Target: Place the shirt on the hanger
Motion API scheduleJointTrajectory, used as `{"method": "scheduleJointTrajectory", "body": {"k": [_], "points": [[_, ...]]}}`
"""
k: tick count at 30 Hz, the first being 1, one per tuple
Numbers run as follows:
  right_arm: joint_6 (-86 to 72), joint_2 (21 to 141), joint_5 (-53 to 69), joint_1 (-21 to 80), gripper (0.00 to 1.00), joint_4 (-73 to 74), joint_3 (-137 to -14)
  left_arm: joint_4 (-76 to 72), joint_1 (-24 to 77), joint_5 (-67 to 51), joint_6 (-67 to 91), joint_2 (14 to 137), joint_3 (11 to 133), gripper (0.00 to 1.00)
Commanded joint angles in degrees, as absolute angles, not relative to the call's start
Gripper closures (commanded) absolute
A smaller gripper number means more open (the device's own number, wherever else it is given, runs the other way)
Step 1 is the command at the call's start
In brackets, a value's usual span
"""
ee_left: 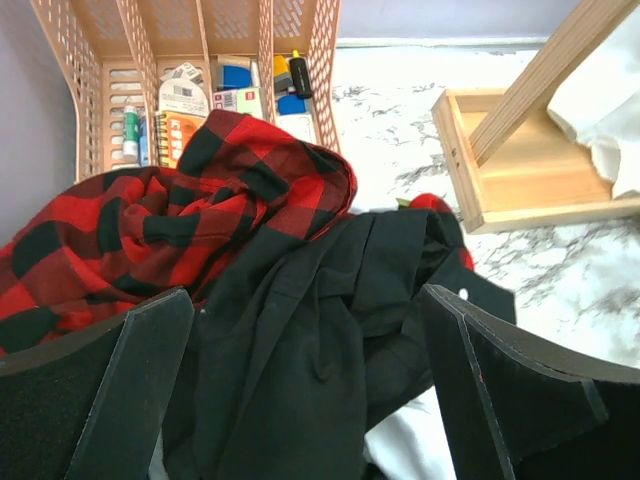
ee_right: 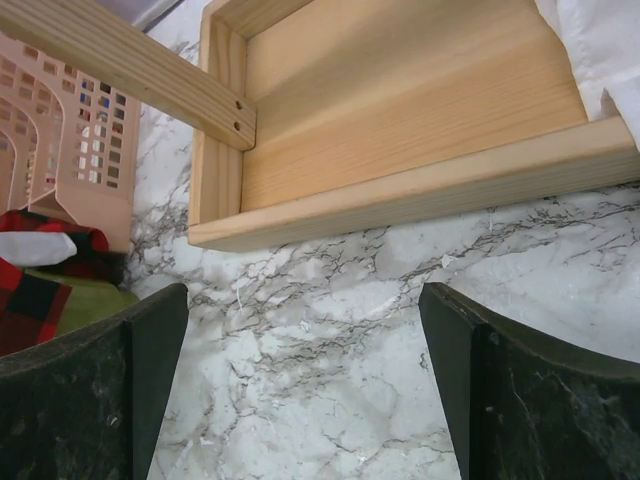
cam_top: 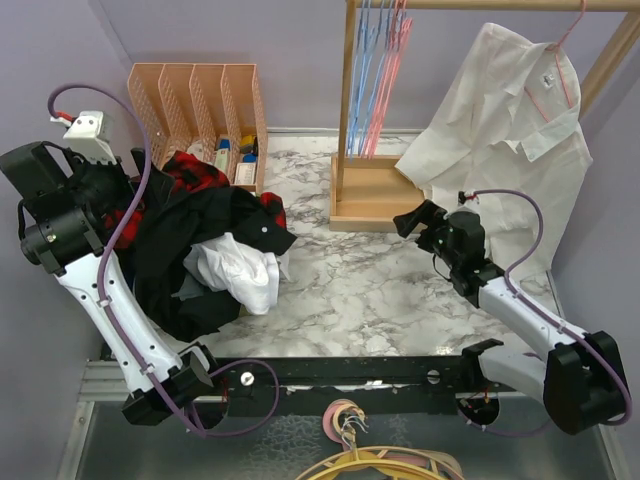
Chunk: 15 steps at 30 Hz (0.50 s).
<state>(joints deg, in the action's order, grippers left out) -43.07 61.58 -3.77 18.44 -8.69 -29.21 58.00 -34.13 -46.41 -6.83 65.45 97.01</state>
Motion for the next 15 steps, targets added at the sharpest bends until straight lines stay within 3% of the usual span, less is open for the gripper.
{"method": "scheduleJointTrajectory", "body": {"k": [1,3,6,9,13,15], "points": [[-38.8,63.3,0.1,18.9,0.01,-13.4,-28.5,61.0,-34.1,-52.6,-20.6,65.4,97.4,0.01],[-35.9,64.3,7.0,18.9,0.01,-16.9,-28.1,57.2,-32.1,-47.1,-17.1,67.1,95.0,0.01],[-33.9,64.7,14.7,18.9,0.01,-22.9,-26.9,52.3,-26.4,-26.0,-14.5,68.9,90.8,0.01],[-34.3,65.9,17.2,18.9,0.01,-27.1,-27.4,50.8,-17.2,-12.0,-16.1,67.9,84.9,0.01],[-34.0,69.5,18.3,18.9,0.01,-24.1,-31.1,53.3,-14.4,-12.4,-20.2,66.5,83.7,0.01],[-34.5,70.4,18.8,18.9,0.01,-24.2,-31.9,61.0,-13.8,-19.9,-26.3,66.8,87.3,0.01]]}}
